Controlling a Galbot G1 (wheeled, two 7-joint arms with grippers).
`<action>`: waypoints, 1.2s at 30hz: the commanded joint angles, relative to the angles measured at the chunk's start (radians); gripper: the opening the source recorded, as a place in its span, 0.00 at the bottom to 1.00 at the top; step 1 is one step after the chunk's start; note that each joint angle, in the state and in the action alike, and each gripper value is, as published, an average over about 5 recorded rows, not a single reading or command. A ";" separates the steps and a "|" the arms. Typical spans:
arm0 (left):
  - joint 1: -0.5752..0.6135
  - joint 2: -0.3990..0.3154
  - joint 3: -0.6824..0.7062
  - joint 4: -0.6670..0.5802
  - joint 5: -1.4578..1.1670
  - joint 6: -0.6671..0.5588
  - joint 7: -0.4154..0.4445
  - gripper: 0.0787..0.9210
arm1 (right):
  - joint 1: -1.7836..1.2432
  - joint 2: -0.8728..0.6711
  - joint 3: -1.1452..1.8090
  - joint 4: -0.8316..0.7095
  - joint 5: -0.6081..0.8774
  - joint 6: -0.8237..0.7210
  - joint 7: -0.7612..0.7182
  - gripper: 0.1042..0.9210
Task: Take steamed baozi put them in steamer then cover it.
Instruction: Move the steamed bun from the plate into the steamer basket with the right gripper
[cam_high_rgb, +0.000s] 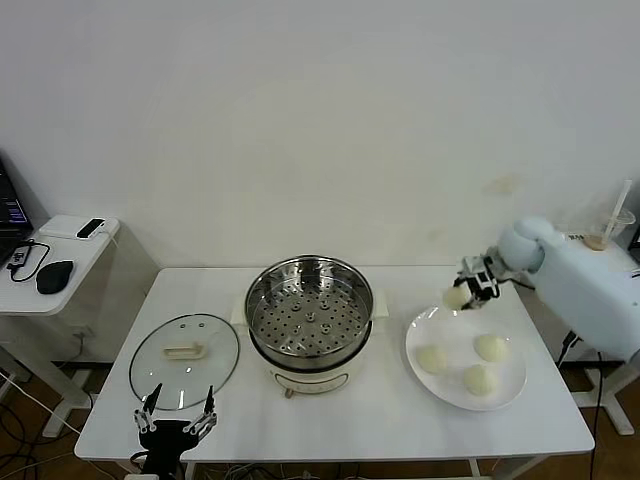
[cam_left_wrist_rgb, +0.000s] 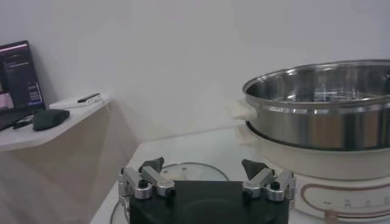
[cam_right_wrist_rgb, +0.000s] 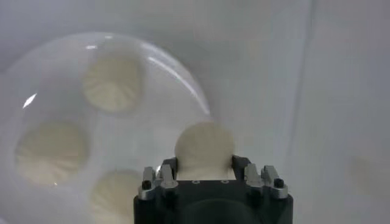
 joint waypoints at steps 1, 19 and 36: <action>-0.001 0.002 0.001 0.002 -0.002 0.001 0.001 0.88 | 0.227 0.003 -0.134 0.077 0.139 -0.010 0.001 0.58; 0.010 0.012 -0.031 0.000 -0.021 0.003 0.002 0.88 | 0.372 0.370 -0.421 0.042 0.330 0.178 0.184 0.57; 0.002 -0.007 -0.053 0.003 -0.021 0.003 0.002 0.88 | 0.250 0.567 -0.501 -0.176 -0.074 0.540 0.259 0.57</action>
